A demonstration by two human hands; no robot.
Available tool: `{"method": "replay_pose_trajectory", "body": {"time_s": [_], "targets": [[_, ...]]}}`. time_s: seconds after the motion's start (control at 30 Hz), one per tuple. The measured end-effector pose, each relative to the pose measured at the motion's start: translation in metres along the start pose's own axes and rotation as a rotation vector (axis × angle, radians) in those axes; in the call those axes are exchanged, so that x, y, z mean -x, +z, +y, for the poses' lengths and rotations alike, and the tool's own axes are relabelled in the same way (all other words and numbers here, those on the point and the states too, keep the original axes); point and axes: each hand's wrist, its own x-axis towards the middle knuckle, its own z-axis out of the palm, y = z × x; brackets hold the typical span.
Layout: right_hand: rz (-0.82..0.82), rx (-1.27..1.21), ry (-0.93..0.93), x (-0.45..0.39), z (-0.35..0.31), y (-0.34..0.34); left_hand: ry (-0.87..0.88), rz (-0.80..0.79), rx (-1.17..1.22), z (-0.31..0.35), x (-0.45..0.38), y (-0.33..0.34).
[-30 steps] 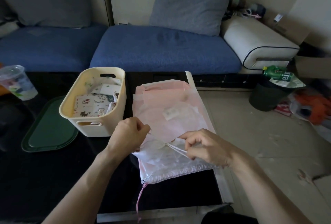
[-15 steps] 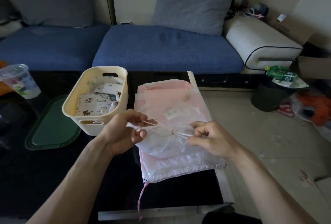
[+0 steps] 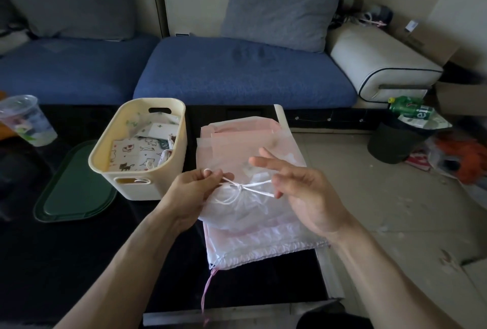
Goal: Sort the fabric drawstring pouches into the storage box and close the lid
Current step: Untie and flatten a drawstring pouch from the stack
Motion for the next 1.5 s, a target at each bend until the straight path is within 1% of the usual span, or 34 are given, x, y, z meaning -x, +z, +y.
{"method": "replay_pose_trajectory", "body": {"time_s": [0.03, 0.1, 0.23, 0.33, 0.4, 0.47, 0.53, 0.6, 0.77, 0.87, 0.93, 1.0, 1.07, 1.13, 1.2, 1.27, 1.37, 1.43, 1.5], "targets": [[-0.002, -0.121, 0.002, -0.002, 0.002, 0.004, -0.028, -0.026, 0.057, 0.000, 0.002, 0.003], [-0.033, -0.321, 0.072, -0.005, 0.007, 0.007, -0.059, -0.037, 0.207, 0.002, 0.002, 0.005], [-0.055, -0.521, 0.253, -0.009, 0.010, 0.008, -0.086, -0.024, 0.518, 0.009, -0.001, 0.002], [0.014, -0.501, 0.280, -0.011, 0.009, 0.014, -0.077, -0.012, 0.655, 0.011, -0.002, 0.001], [0.079, -0.452, 0.285, -0.011, 0.010, 0.019, -0.087, 0.021, 0.683, 0.011, -0.003, 0.000], [0.129, -0.415, 0.310, -0.010, 0.009, 0.021, -0.082, 0.037, 0.660, 0.011, -0.002, -0.001], [0.135, -0.373, 0.365, -0.010, 0.006, 0.021, -0.054, 0.060, 0.599, 0.012, -0.003, -0.004], [0.114, -0.334, 0.413, -0.009, 0.004, 0.020, -0.024, 0.077, 0.486, 0.014, -0.001, -0.005], [0.018, -0.245, 0.451, -0.009, 0.002, 0.018, 0.061, 0.082, 0.227, 0.017, 0.004, -0.007], [0.042, -0.242, 0.461, -0.013, 0.010, 0.017, 0.191, 0.087, -0.062, 0.009, 0.009, -0.008], [0.059, -0.272, 0.457, -0.013, 0.018, 0.014, 0.234, -0.015, -0.214, 0.002, 0.011, -0.012], [0.040, -0.267, 0.424, -0.014, 0.024, 0.010, 0.215, -0.155, -0.388, 0.002, 0.010, -0.022], [0.053, -0.288, 0.378, -0.018, 0.024, 0.007, 0.119, -0.269, -0.628, 0.011, 0.014, -0.030], [0.127, -0.309, 0.365, -0.024, 0.024, 0.000, 0.005, -0.344, -0.856, 0.014, 0.016, -0.037], [0.186, -0.265, 0.369, -0.027, 0.026, -0.008, 0.002, -0.378, -1.046, 0.009, 0.014, -0.041], [0.231, -0.131, 0.398, -0.028, 0.027, -0.013, 0.050, -0.320, -1.057, 0.003, 0.011, -0.042], [0.289, 0.050, 0.492, -0.025, 0.032, -0.022, 0.108, -0.142, -0.951, -0.001, 0.009, -0.045], [0.198, 0.236, 0.585, -0.019, 0.034, -0.028, 0.102, -0.037, -0.917, -0.004, 0.007, -0.044], [0.042, 0.390, 0.671, -0.010, 0.032, -0.035, 0.071, 0.059, -0.864, -0.005, 0.005, -0.041]]}}
